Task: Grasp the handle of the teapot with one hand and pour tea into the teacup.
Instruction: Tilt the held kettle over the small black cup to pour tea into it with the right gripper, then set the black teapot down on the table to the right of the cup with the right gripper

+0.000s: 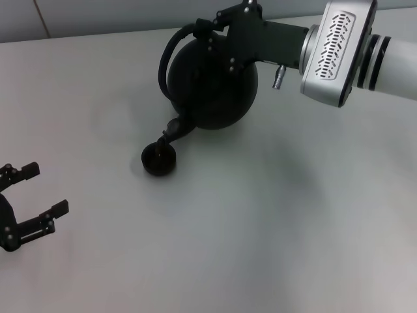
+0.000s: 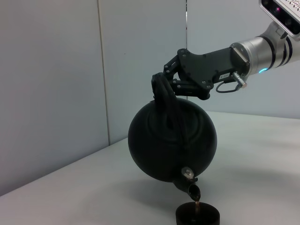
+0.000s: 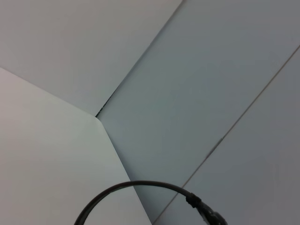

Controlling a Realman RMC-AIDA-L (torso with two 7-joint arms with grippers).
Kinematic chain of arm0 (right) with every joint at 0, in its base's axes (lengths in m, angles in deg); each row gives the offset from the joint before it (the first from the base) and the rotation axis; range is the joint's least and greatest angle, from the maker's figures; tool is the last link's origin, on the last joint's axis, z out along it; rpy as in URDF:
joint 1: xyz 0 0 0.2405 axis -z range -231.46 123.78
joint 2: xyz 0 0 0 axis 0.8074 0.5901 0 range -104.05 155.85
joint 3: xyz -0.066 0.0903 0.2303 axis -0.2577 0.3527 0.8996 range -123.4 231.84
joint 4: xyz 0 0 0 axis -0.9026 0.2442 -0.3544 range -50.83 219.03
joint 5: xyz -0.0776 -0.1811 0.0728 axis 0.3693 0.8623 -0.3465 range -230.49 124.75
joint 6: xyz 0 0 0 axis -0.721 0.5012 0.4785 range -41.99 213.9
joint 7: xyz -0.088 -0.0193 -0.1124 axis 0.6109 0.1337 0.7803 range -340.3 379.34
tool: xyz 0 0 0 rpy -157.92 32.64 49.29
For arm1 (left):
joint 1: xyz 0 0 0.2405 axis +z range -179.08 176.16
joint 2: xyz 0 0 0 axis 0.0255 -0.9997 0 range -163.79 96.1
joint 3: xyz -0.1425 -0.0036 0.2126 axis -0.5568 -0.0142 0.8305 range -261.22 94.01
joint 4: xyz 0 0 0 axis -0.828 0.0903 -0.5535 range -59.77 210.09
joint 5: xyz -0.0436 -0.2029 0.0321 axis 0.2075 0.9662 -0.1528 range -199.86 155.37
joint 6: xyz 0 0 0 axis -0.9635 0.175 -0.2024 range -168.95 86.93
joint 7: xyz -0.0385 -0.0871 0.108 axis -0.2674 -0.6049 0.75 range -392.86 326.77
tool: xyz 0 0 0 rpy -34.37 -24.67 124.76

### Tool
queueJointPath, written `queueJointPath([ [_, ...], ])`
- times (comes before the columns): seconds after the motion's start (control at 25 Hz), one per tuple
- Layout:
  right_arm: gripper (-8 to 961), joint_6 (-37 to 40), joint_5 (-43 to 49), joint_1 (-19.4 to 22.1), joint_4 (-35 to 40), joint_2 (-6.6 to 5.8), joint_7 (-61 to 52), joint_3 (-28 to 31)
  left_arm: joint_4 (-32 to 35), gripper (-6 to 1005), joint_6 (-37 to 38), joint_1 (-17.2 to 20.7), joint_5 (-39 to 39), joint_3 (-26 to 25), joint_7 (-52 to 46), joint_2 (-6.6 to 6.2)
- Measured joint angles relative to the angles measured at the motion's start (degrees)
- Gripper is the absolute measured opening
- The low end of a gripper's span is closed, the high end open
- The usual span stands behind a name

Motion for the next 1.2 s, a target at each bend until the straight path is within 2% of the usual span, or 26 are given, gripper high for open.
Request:
queueJointPath([
  [0.16,82,0.1,-0.3,0.2,0.1,0.0,-2.9,0.4,0.0,837,-0.1,-0.2,0.1,0.0,0.0,0.0],
  [0.36,82,0.3,-1.5,1.4,0.3,-0.06,-11.8,0.8,0.0,837,-0.1,-0.3,0.2,0.0,-0.1,0.0],
  [0.52,82,0.5,-7.6,4.3,0.3,-0.02,-18.0,0.8,0.0,837,-0.1,-0.4,0.2,0.0,-0.2,-0.04],
  [0.68,81,0.6,-13.3,6.6,0.1,-0.07,-20.1,0.8,0.0,837,-0.1,-0.5,0.2,0.0,-0.2,-0.09],
  [0.8,81,1.0,-19.8,9.8,-0.3,-0.02,-21.6,0.8,0.0,837,-0.1,-0.6,0.2,0.0,-0.3,-0.09],
  [1.2,81,1.8,-23.4,13.7,-2.5,0.13,-23.7,0.8,0.1,837,-0.1,-1.1,-0.1,0.0,0.0,-0.09],
])
